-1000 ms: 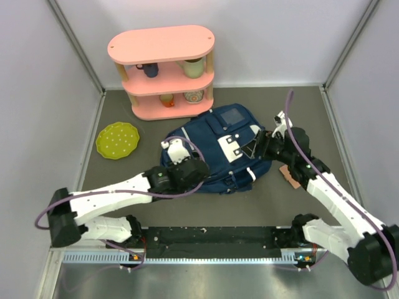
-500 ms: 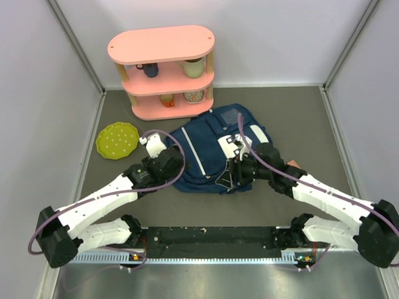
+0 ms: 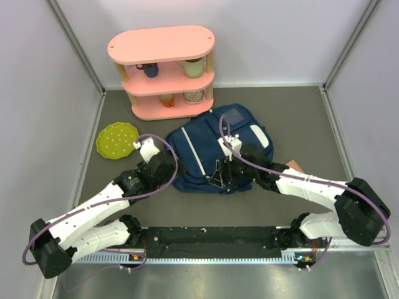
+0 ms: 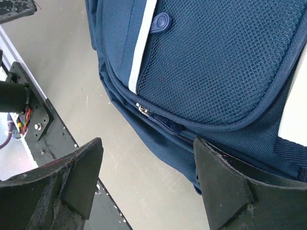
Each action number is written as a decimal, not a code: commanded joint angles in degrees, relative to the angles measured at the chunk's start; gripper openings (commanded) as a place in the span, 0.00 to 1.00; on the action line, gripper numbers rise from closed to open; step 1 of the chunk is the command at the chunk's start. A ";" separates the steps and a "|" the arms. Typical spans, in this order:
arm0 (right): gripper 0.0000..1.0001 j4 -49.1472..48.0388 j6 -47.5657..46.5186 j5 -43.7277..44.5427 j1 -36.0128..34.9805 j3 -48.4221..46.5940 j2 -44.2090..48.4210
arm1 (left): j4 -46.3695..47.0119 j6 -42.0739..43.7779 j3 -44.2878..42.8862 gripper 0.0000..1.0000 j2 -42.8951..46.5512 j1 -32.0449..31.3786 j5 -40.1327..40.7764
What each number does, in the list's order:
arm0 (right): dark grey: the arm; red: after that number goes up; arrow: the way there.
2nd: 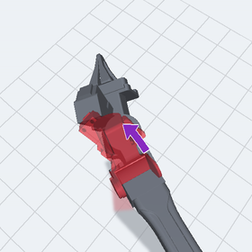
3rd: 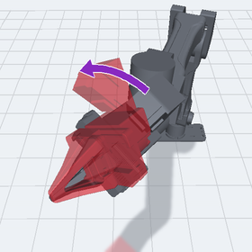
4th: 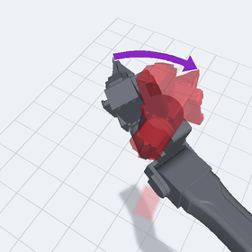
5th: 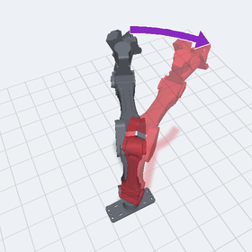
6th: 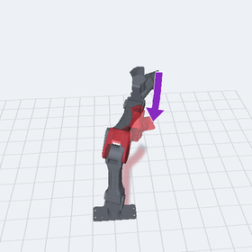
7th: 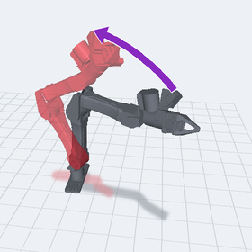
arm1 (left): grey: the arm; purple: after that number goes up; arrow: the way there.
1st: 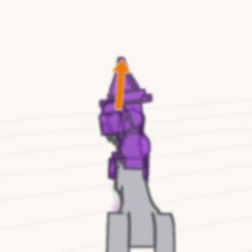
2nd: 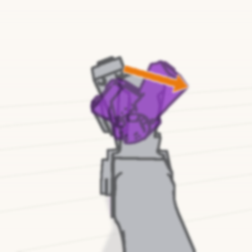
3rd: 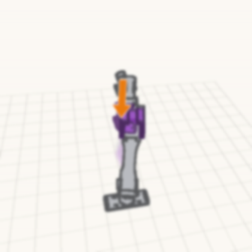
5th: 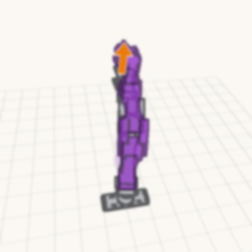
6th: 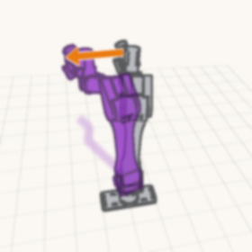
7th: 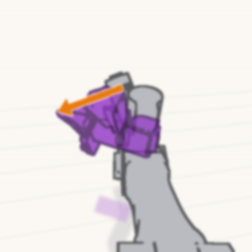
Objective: Pack the student bag
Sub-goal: Adjust the student bag at the center of the board.
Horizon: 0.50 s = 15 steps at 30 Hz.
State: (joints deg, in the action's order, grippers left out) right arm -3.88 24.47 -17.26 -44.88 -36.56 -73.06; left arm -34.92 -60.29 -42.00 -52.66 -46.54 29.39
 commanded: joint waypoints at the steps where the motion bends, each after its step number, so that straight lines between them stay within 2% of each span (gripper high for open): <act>1: 0.76 -5.95 -0.65 0.21 -1.78 -2.03 -1.03 | 0.11 -0.09 0.07 0.99 -0.51 0.14 -0.73; 15: 0.76 -7.37 -0.47 0.21 -4.15 -3.61 -4.11 | 2.13 -0.97 1.39 0.99 -1.04 0.23 -3.28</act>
State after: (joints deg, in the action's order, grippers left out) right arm -8.27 24.49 -16.34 -47.24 -37.01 -76.03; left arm -34.65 -60.62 -41.21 -53.78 -46.54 26.98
